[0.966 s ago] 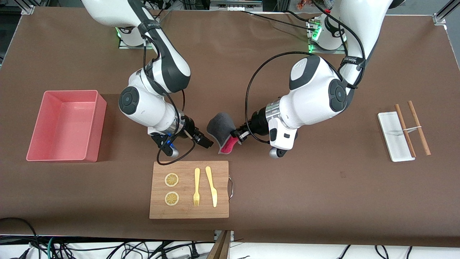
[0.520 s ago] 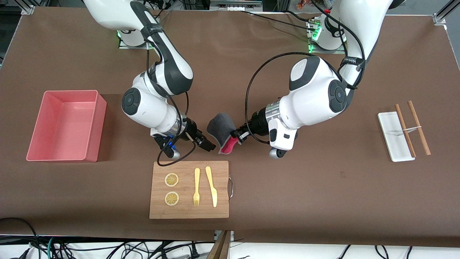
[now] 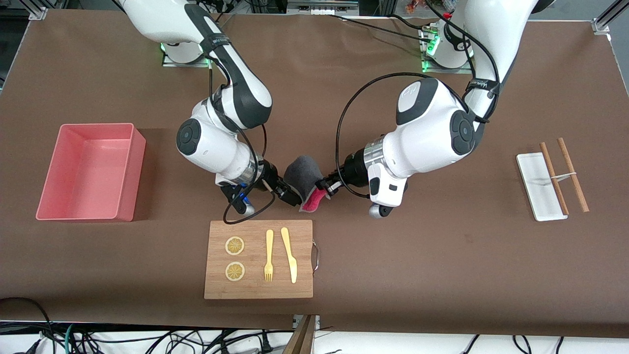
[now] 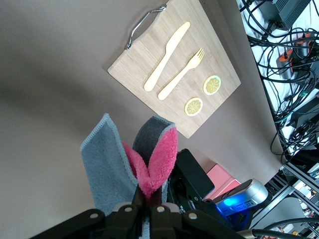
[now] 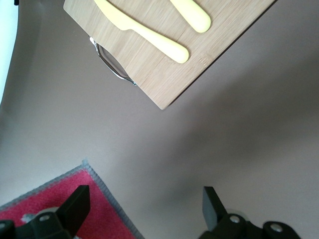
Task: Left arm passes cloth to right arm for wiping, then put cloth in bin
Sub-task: 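Hold the cloth at center while the right gripper approaches it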
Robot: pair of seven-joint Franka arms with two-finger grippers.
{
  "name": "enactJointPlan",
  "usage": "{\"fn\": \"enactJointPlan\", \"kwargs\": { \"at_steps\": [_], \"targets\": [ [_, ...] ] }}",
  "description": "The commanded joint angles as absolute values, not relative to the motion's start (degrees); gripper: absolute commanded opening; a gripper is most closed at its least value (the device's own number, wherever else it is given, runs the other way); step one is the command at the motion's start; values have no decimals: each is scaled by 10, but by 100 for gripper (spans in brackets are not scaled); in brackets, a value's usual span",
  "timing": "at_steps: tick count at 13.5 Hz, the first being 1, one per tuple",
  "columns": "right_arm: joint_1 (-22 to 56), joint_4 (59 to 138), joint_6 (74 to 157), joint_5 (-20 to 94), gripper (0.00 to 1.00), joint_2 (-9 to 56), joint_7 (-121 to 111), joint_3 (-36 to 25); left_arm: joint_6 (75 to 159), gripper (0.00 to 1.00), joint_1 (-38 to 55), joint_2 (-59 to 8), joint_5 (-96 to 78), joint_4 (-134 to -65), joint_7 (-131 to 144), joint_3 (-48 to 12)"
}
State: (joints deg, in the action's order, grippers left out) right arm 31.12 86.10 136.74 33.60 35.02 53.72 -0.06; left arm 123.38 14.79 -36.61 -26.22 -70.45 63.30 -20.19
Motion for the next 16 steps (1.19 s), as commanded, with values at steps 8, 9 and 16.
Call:
{"fn": "enactJointPlan", "kwargs": {
  "at_steps": [8,9,16],
  "targets": [
    [311,853,1369,356,100,352,536,1,1231,0,154,-381,-277,-680,631,-198],
    [314,853,1369,367,100,352,536,2,1231,0,153,-381,-277,-680,631,-198],
    [317,853,1370,413,80,353,538,13,1231,0,154,-381,-277,-680,631,-198]
  ]
}}
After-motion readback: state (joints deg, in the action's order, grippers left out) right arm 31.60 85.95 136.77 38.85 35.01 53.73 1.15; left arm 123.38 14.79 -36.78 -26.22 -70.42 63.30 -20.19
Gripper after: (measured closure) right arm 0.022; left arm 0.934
